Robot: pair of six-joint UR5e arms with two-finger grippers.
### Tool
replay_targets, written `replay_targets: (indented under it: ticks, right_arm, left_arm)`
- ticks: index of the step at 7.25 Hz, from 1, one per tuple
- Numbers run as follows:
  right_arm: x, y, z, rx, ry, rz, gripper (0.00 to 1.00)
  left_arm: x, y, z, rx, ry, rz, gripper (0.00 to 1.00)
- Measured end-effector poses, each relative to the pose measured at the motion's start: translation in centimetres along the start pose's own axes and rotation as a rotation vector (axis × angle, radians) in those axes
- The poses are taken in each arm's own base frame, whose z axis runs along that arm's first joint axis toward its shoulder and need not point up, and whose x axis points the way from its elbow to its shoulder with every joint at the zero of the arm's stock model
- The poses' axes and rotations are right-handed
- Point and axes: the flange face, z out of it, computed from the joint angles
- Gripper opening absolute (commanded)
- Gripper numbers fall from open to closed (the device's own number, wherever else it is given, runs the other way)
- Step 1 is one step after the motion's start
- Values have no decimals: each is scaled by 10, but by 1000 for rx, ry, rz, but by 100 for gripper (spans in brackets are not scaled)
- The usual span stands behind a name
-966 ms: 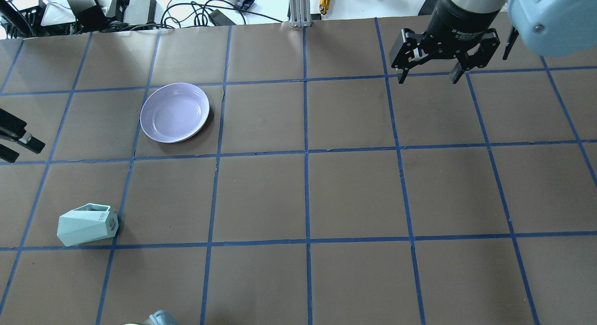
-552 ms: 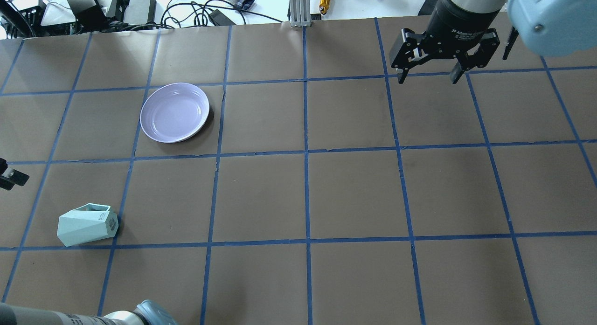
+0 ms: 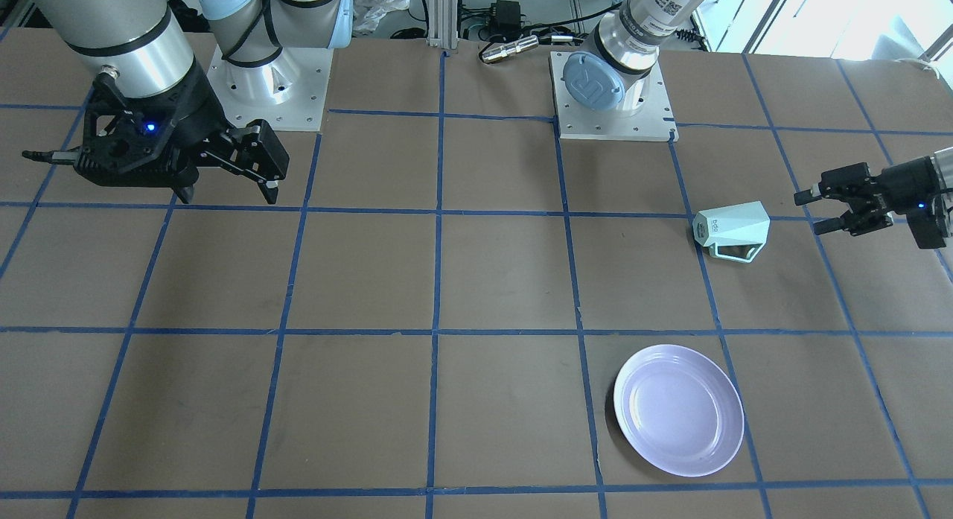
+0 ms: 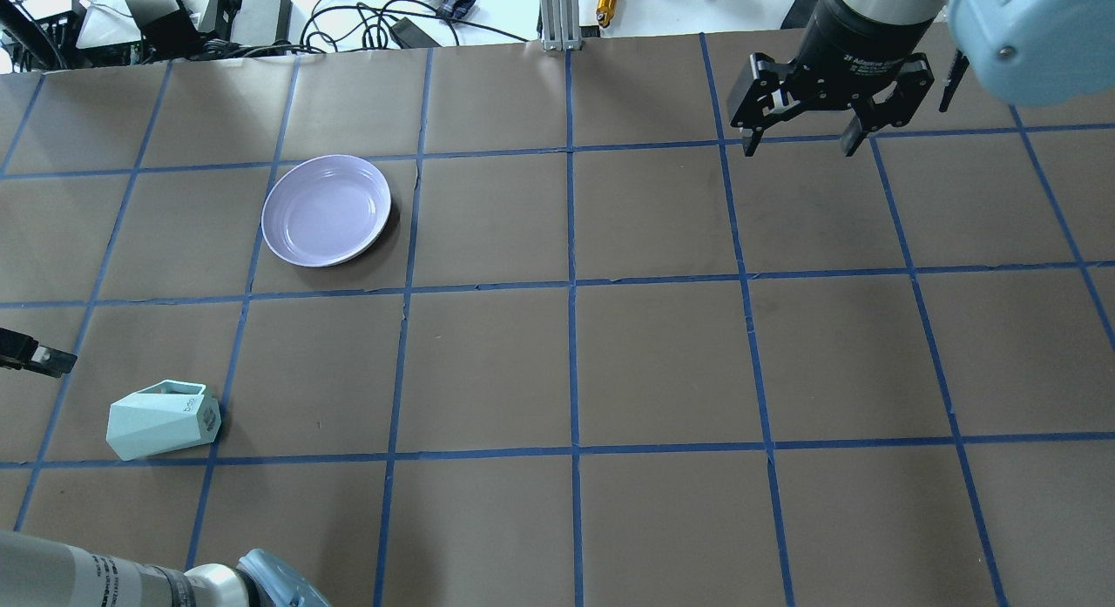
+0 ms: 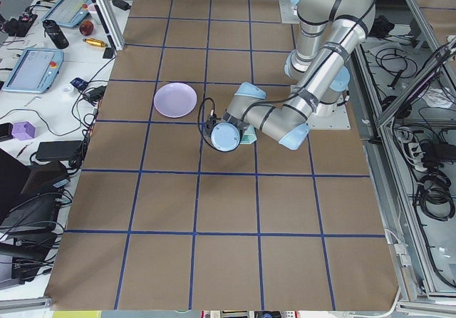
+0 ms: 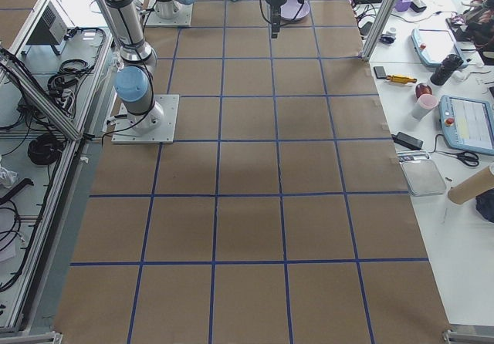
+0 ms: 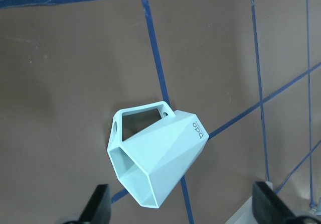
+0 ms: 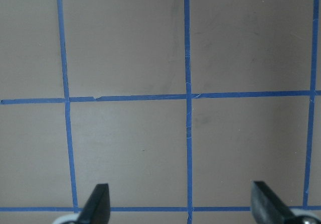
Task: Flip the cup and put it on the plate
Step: 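Close the left gripper on the teal mug's rim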
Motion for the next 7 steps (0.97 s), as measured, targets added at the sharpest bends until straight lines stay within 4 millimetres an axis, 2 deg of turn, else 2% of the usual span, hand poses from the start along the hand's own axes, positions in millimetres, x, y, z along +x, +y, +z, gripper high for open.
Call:
replay_targets:
  ticks: [3,5,6,7]
  right_arm:
    - [0,0,0,0,-1,0,100]
    - [0,0,0,0,-1,0,100]
    - [0,0,0,0,-1,0,100]
    - [0,0,0,0,-1,0,100]
  left_arm:
    - [-35,20,41,38,149,-33,96]
    - [-49,42,53,63,249,-77,85]
    - [-53,48,61,82,298,-98,79]
    - [-53,49,72,103,361,-122,68]
